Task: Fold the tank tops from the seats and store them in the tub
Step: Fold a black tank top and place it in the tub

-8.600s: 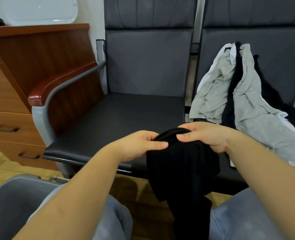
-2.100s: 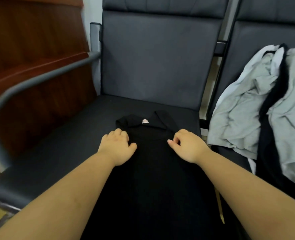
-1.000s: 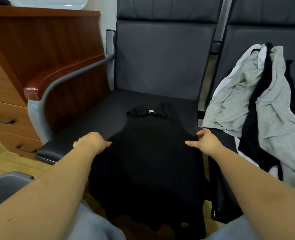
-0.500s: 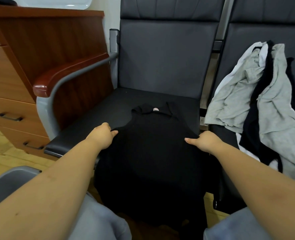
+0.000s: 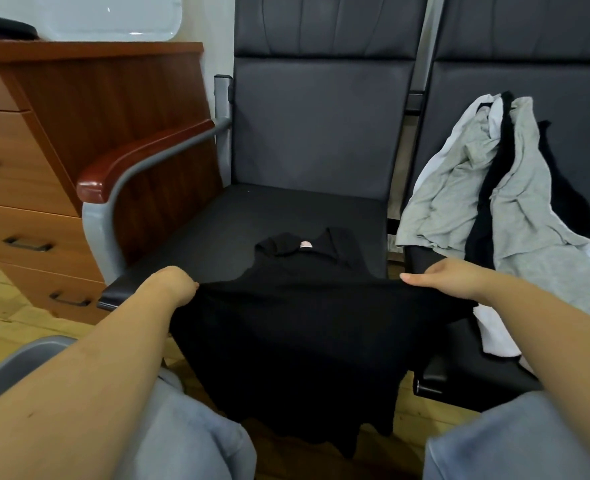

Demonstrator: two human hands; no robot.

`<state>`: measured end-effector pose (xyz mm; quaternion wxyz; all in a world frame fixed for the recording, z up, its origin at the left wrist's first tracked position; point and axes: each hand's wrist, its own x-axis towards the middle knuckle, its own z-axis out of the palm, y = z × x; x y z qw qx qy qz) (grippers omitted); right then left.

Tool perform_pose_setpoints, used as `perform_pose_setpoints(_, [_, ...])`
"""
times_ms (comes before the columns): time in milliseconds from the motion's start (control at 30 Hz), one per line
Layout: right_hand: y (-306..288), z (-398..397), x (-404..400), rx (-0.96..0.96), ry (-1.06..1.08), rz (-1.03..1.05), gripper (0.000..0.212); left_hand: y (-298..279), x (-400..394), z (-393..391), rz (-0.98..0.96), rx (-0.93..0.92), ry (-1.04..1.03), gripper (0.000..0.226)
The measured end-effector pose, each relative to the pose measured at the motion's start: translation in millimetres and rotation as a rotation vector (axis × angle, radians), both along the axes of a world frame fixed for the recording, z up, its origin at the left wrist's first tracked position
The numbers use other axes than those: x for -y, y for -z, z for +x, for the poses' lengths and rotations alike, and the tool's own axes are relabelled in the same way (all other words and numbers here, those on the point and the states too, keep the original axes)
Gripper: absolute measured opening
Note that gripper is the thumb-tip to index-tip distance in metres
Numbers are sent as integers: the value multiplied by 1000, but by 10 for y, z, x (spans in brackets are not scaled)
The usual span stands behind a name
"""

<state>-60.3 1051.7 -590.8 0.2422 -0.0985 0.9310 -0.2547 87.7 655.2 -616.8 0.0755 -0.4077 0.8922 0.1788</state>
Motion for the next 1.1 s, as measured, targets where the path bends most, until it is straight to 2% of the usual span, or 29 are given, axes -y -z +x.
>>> perform_pose_setpoints(100, [28,-63,-35,19,31,2,76,13,-78,-85,73,-132,-21,37])
perform_pose_setpoints(233, [99,-150,76,3,88,-46,67,55,-240,-282,129,-189,-54,48])
perform_pose_setpoints(400, [232,-267,448,38,185,-236,48,109,-516,-635,272,-264,-61,45])
perform_pose_setpoints(567, [355,-325,810,27,304,-361,53,140,-902,-958,496,-349,-91,33])
perform_pose_setpoints(667, [385,-260,976,129,279,-404,57,174,-1112,-1092,655,-383,-50,40])
perform_pose_setpoints(767, [320,-102,1115,336,221,-430,46,186,-1294,-1170,725,-339,53,37])
perform_pose_setpoints(833, [307,-59,1156,407,223,-443,42,173,-1402,-1188,752,-299,119,38])
perform_pose_setpoints(933, [336,-84,1157,376,282,-496,51,159,-1469,-1176,812,-316,101,45])
perform_pose_setpoints(1000, [350,-108,1155,361,335,-578,62,117,-1460,-1153,979,-377,62,44])
perform_pose_setpoints(1100, [302,-126,1179,325,401,-703,91,-24,-1452,-1081,1201,-424,60,39])
